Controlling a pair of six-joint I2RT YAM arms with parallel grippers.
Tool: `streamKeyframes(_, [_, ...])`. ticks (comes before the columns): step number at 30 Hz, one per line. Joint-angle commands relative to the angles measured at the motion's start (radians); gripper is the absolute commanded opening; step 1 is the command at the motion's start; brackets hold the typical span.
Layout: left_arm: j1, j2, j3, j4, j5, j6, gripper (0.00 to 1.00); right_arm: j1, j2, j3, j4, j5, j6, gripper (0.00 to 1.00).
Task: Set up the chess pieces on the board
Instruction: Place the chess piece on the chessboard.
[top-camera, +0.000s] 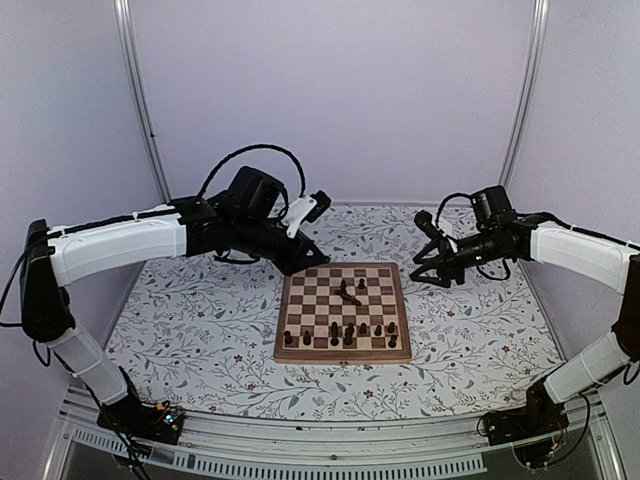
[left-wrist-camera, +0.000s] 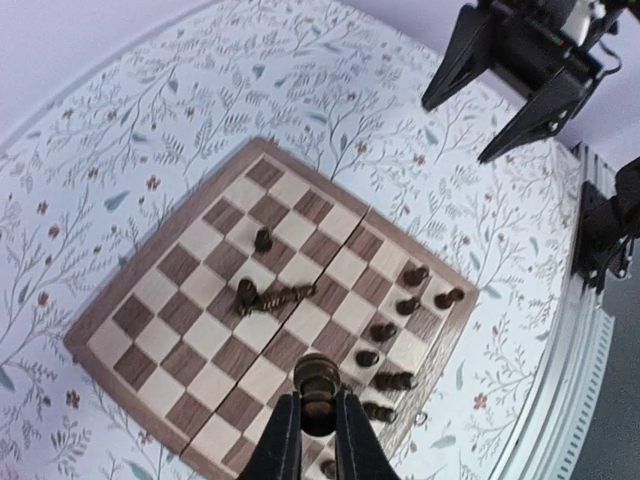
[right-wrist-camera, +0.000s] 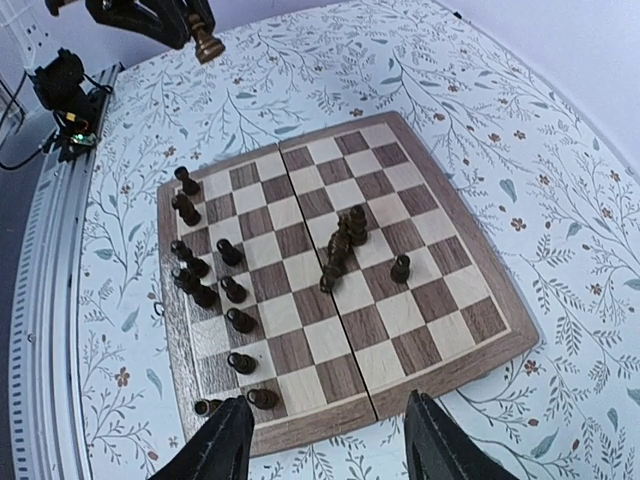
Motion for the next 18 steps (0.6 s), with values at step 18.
streamKeyframes(18, [-0.113,0.247,0.165,-0.493,-0.116,0.093,0.10,0.000,-0.093,-0.089,0.151,0.133,0.003,0.59])
